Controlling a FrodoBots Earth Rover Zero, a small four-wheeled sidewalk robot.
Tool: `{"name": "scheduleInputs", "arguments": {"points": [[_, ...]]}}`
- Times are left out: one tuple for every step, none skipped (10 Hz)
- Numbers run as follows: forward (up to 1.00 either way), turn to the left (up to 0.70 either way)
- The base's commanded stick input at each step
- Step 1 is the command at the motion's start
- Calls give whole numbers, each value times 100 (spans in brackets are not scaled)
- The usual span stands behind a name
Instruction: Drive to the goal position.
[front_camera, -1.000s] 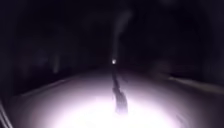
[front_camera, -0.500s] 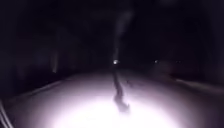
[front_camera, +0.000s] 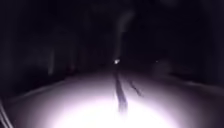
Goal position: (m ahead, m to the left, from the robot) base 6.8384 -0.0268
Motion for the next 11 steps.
{"name": "scheduleInputs", "arguments": {"points": [[100,0],[100,0],[100,0],[100,0],[100,0],[100,0],[100,0],[100,0],[100,0],[100,0],[100,0]]}}
